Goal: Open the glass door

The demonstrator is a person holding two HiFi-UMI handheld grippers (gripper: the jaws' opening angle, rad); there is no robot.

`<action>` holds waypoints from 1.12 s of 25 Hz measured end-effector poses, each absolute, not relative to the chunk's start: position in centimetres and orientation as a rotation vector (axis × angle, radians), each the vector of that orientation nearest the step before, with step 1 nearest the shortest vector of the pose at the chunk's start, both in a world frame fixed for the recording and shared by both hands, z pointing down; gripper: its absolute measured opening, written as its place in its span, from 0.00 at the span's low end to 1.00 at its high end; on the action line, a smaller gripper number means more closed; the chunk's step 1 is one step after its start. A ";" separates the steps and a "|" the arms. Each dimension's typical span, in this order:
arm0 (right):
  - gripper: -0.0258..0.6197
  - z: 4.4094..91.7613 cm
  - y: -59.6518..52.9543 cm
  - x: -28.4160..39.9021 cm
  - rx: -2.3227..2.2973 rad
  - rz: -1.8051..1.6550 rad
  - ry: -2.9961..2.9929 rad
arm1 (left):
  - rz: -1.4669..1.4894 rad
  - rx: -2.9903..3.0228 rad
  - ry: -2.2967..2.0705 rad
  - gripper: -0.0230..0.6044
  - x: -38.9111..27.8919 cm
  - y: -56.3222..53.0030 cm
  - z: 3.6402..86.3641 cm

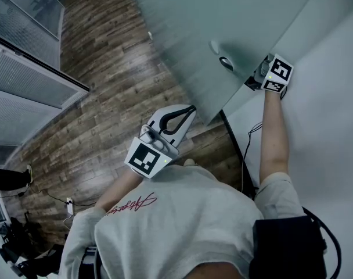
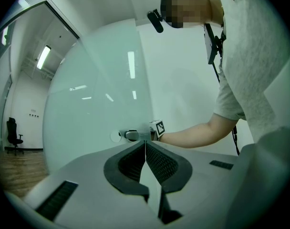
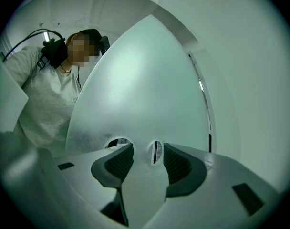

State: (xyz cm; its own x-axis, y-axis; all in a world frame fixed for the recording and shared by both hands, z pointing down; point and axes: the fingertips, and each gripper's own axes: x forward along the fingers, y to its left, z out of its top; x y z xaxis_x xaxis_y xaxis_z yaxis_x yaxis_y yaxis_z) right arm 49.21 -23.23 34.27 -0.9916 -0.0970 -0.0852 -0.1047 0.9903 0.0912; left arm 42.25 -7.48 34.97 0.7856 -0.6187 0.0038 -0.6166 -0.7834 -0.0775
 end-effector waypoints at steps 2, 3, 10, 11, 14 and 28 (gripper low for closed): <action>0.33 34.2 -23.2 49.2 -0.131 0.127 3.039 | -0.053 -2.899 1.008 0.07 42.3 -7.4 35.0; 0.33 34.2 -23.2 49.2 -0.122 0.119 3.033 | -0.056 -2.899 1.008 0.07 42.3 -7.4 35.1; 0.33 34.0 -23.3 49.5 -0.100 0.082 2.999 | -0.053 -2.897 1.012 0.07 42.0 -7.2 34.8; 0.33 33.9 -23.3 49.5 -0.081 0.066 2.987 | -0.055 -2.897 1.018 0.07 41.8 -7.1 34.7; 0.33 33.7 -23.4 49.7 -0.031 0.031 2.964 | -0.069 -2.888 1.039 0.07 41.0 -7.2 34.7; 0.32 35.3 -23.1 53.6 -0.647 0.123 2.874 | -0.052 -2.893 1.069 0.07 40.5 -7.9 34.9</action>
